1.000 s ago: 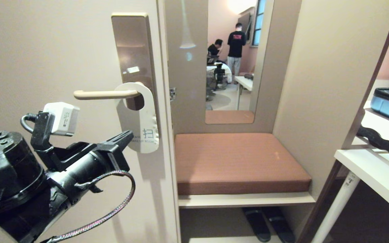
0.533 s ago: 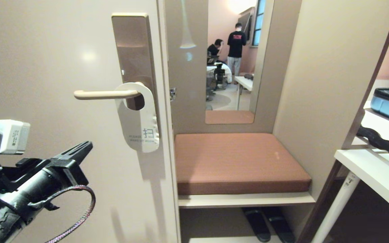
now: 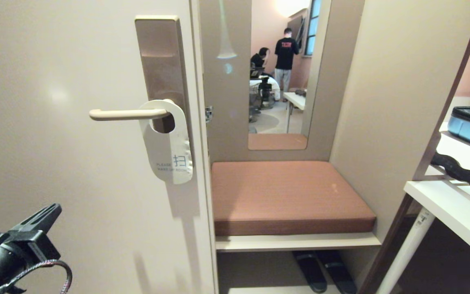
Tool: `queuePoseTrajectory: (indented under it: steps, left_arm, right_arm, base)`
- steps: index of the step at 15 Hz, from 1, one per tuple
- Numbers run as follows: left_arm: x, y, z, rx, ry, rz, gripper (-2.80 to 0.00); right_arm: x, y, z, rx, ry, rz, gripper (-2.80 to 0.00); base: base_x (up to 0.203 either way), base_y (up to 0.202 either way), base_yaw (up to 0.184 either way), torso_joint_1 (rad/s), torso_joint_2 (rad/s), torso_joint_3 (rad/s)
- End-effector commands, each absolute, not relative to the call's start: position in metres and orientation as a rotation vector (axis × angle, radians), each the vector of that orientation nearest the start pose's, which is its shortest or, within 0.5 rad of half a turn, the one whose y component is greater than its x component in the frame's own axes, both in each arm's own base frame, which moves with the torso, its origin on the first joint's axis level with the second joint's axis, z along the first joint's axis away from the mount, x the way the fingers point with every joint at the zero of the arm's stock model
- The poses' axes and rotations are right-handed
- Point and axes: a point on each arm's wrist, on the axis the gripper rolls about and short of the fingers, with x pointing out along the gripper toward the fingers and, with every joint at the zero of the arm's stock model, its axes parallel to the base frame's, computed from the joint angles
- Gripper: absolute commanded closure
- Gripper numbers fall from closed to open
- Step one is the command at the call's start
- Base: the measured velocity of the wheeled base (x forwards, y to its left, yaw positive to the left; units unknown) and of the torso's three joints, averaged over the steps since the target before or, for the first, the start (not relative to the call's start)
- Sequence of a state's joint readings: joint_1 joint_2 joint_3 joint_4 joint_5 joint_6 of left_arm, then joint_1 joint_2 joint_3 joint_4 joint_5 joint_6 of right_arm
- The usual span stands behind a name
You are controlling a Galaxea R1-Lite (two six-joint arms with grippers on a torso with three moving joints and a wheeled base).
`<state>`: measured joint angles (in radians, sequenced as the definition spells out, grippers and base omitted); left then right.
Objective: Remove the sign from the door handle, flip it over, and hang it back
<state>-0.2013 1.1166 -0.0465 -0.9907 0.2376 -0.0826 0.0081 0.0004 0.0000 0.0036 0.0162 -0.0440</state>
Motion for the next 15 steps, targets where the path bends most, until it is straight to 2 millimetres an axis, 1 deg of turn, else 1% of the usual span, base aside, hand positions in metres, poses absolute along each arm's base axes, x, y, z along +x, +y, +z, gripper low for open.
queuePoseTrajectory:
  steps: [1,4,6,12,15]
  left_arm:
    - [0.102,-0.010,0.141,-0.067,0.052,0.081,0.00]
    - [0.095,-0.004,0.143,-0.031,0.028,0.130,0.00]
    - [0.087,-0.003,0.144,-0.028,0.009,0.132,0.00]
    - [0.052,0.000,0.137,-0.015,0.007,0.134,0.00]
    - [0.034,0.003,0.127,-0.014,0.023,0.144,0.00]
  right_arm:
    - [-0.023,0.000,0.075,-0.044,0.005,0.025,0.00]
    - [-0.023,0.000,0.075,-0.044,0.004,0.026,0.00]
    - [-0.023,0.000,0.075,-0.044,0.004,0.025,0.00]
    - [-0.023,0.000,0.075,-0.044,0.004,0.026,0.00]
    - [-0.023,0.000,0.075,-0.044,0.005,0.025,0.00]
  base:
    - [0.000,0.000,0.000,0.000,0.00,0.000]
    - [0.000,0.000,0.000,0.000,0.00,0.000]
    - [0.000,0.000,0.000,0.000,0.00,0.000]
    - [0.000,0.000,0.000,0.000,0.00,0.000]
    - [0.000,0.000,0.000,0.000,0.00,0.000]
